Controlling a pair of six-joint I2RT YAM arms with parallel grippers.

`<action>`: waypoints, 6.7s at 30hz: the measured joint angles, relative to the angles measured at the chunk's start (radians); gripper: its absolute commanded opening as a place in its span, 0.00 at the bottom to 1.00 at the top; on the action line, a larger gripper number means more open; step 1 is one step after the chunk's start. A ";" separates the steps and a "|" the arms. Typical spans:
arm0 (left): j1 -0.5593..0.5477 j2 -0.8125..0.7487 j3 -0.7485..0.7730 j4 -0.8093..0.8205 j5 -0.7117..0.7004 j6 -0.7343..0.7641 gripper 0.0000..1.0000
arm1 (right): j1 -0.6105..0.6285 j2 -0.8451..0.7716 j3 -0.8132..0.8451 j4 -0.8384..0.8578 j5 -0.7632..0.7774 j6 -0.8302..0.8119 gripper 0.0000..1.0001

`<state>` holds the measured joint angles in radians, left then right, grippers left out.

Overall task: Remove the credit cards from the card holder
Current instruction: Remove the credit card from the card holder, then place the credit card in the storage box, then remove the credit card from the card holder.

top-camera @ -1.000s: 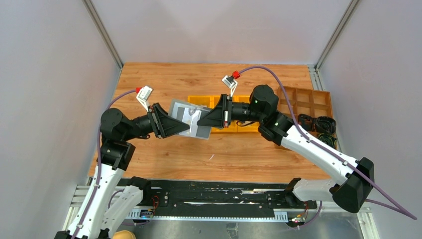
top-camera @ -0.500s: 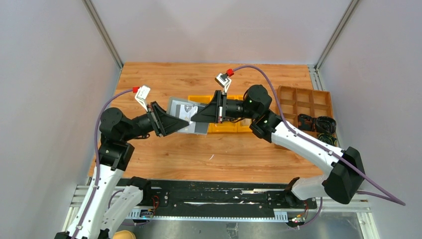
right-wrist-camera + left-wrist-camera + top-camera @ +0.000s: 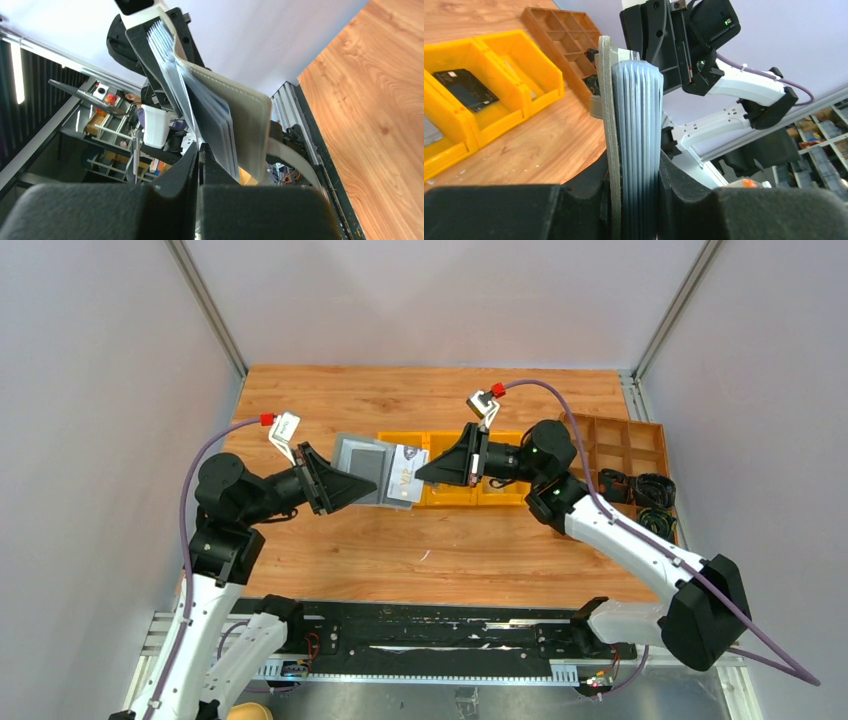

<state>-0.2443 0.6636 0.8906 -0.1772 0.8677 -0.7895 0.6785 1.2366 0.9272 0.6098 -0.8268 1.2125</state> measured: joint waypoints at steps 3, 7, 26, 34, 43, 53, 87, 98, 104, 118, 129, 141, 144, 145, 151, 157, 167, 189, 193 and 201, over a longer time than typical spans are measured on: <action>0.000 -0.002 0.027 -0.048 -0.039 0.057 0.00 | -0.055 -0.026 -0.018 -0.017 -0.023 -0.004 0.00; 0.000 -0.012 0.090 -0.157 -0.193 0.206 0.00 | -0.169 -0.066 -0.023 -0.135 -0.040 -0.061 0.00; 0.000 -0.088 0.134 -0.361 -0.264 0.502 0.00 | -0.089 0.619 0.563 -0.806 0.301 -0.480 0.00; 0.000 -0.109 0.134 -0.334 -0.111 0.478 0.00 | -0.026 0.850 0.746 -0.913 0.411 -0.511 0.00; 0.000 -0.105 0.134 -0.269 0.022 0.410 0.00 | 0.003 0.975 0.835 -0.928 0.425 -0.529 0.34; 0.000 -0.103 0.134 -0.265 0.055 0.410 0.00 | 0.007 0.805 0.837 -1.015 0.468 -0.619 0.75; 0.000 -0.072 0.123 -0.275 0.081 0.443 0.00 | 0.181 0.120 0.349 -0.417 -0.121 -0.444 0.25; 0.000 -0.068 0.123 -0.309 0.092 0.465 0.49 | 0.186 0.113 0.358 -0.559 0.010 -0.543 0.00; 0.000 -0.068 0.123 -0.322 0.105 0.473 0.46 | 0.186 0.107 0.358 -0.603 0.028 -0.562 0.00; 0.000 -0.067 0.125 -0.295 0.155 0.418 0.48 | 0.185 0.101 0.359 -0.683 0.048 -0.592 0.00; 0.000 -0.085 0.122 -0.303 0.003 0.489 0.94 | 0.226 0.105 0.478 -0.805 0.178 -0.604 0.00; 0.000 -0.122 0.077 -0.265 0.056 0.461 0.96 | 0.289 0.141 0.546 -0.909 0.341 -0.613 0.00; 0.000 -0.142 0.043 -0.241 0.043 0.461 0.91 | 0.309 0.155 0.566 -0.927 0.369 -0.613 0.00; 0.000 -0.146 0.035 -0.242 0.033 0.467 0.89 | 0.314 0.158 0.570 -0.927 0.374 -0.613 0.00; 0.000 -0.153 0.029 -0.245 -0.067 0.529 0.86 | 0.327 0.165 0.573 -0.929 0.405 -0.613 0.00; 0.000 -0.165 0.029 -0.245 -0.109 0.563 0.81 | 0.328 0.180 0.589 -0.931 0.425 -0.613 0.00; -0.002 -0.191 0.039 -0.275 -0.158 0.619 0.59 | 0.327 0.172 0.576 -0.931 0.453 -0.634 0.00; -0.001 -0.198 0.082 -0.269 -0.298 0.610 0.41 | 0.312 0.046 0.423 -0.794 0.266 -0.652 0.00; -0.001 -0.198 0.082 -0.266 -0.325 0.594 0.71 | 0.312 0.038 0.422 -0.775 0.208 -0.652 0.00; 0.000 -0.196 0.085 -0.274 -0.228 0.530 0.96 | 0.314 0.032 0.420 -0.722 0.153 -0.649 0.00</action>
<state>-0.2447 0.4679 0.9760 -0.4507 0.6395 -0.2596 0.9924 1.2686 1.3476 -0.1120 -0.6735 0.5640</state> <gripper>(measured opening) 0.920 0.104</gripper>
